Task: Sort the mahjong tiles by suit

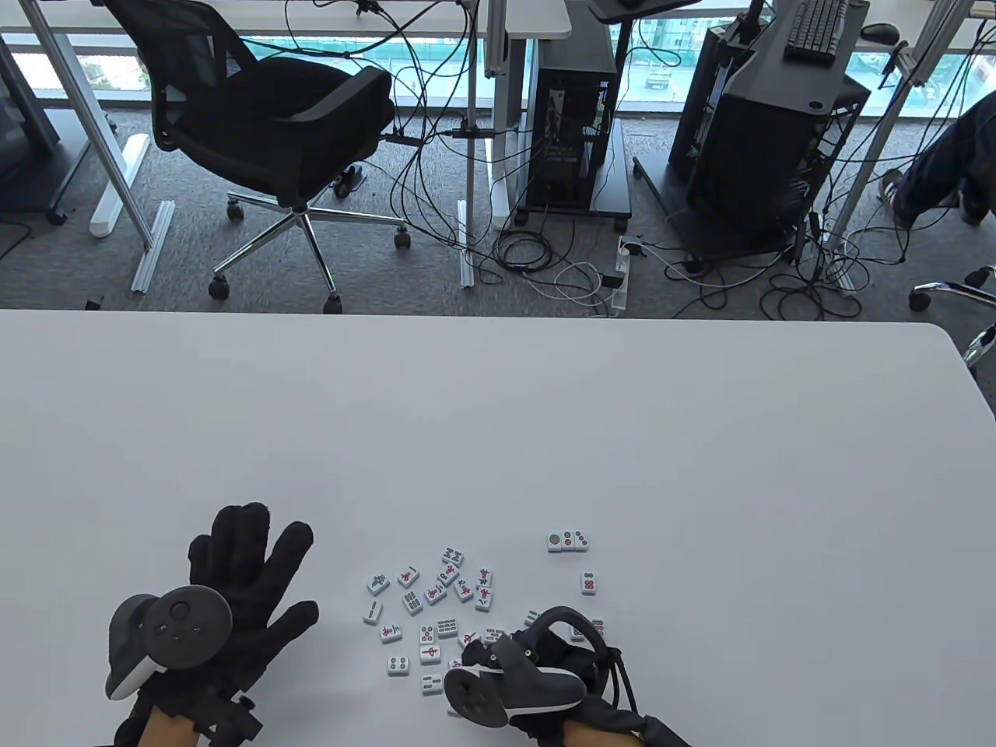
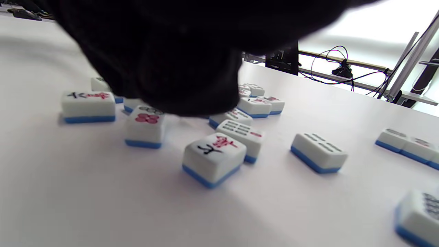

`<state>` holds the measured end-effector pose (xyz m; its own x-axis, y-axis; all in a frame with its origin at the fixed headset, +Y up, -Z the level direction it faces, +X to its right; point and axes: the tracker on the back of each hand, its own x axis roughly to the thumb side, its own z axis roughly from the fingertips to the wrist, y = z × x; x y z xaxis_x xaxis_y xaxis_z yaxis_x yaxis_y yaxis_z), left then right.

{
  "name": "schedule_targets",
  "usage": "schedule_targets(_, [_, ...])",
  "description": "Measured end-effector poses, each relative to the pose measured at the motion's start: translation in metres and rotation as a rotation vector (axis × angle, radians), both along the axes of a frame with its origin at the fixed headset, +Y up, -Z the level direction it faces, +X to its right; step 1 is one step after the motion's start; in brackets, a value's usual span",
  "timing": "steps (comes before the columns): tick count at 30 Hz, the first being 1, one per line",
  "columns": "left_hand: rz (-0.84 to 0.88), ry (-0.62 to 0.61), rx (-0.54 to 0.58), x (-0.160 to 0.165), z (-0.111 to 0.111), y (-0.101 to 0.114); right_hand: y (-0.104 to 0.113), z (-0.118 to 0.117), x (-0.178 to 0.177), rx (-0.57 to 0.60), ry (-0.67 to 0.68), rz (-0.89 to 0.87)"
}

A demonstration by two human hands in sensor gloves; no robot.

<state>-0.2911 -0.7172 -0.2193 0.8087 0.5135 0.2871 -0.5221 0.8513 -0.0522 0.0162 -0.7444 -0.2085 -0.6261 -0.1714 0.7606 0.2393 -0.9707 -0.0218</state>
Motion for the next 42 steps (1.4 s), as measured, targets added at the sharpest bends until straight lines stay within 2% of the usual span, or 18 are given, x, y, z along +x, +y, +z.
schedule_targets(11, [-0.002, 0.000, -0.002, 0.000, 0.000, 0.000, -0.019, 0.007, -0.014, 0.080, 0.045, 0.124])
schedule_targets(17, [-0.003, -0.002, -0.002, 0.000, 0.000, 0.001, -0.018, 0.000, -0.008, 0.009, 0.046, 0.053])
schedule_targets(20, [0.005, 0.003, 0.000, -0.001, 0.000, 0.001, 0.003, -0.009, 0.003, -0.039, -0.025, -0.083])
schedule_targets(22, [0.014, 0.009, -0.001, -0.003, 0.000, 0.002, 0.028, -0.022, 0.016, -0.080, -0.145, -0.195])
schedule_targets(25, [0.017, 0.008, -0.002, -0.003, 0.000, 0.002, 0.056, -0.045, 0.036, 0.020, -0.229, -0.220])
schedule_targets(28, [0.013, 0.005, 0.001, -0.002, 0.000, 0.002, 0.065, -0.065, 0.055, 0.049, -0.321, -0.192])
schedule_targets(31, [0.010, 0.003, 0.000, -0.002, 0.000, 0.002, 0.050, -0.073, 0.067, 0.003, -0.362, -0.138])
schedule_targets(37, [0.011, -0.001, -0.001, -0.001, 0.000, 0.001, 0.011, -0.061, 0.068, -0.029, -0.351, 0.000])
schedule_targets(42, [0.007, -0.003, -0.002, 0.000, 0.000, 0.001, -0.004, -0.057, 0.067, 0.005, -0.345, 0.058])
